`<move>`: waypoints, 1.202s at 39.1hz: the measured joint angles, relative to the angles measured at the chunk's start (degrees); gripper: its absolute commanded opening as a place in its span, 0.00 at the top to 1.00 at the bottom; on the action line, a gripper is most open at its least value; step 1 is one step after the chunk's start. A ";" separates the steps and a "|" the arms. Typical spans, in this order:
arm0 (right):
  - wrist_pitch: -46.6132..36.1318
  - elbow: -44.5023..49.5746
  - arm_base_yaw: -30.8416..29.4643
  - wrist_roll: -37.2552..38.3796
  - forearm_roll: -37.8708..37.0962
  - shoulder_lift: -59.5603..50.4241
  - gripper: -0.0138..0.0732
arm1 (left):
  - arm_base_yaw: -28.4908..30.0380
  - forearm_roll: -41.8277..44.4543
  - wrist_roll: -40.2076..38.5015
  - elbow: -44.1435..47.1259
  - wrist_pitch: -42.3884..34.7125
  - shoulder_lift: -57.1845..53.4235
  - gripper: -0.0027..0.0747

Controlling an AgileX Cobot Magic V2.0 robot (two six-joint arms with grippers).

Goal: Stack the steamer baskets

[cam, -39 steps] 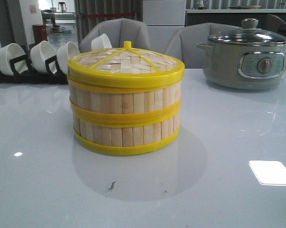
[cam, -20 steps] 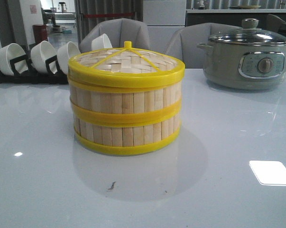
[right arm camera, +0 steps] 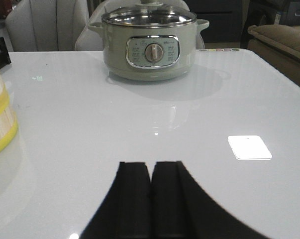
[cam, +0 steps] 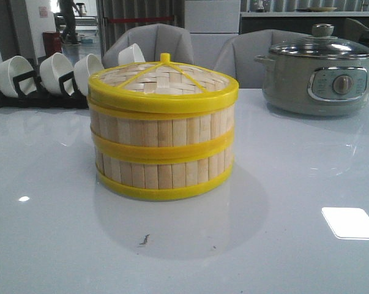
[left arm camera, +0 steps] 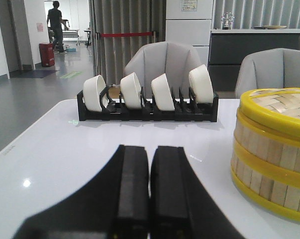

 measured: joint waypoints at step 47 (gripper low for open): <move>-3.83 0.00 0.00 -2.95 4.21 0.00 0.82 | 0.00 0.00 0.00 0.00 0.00 0.00 0.84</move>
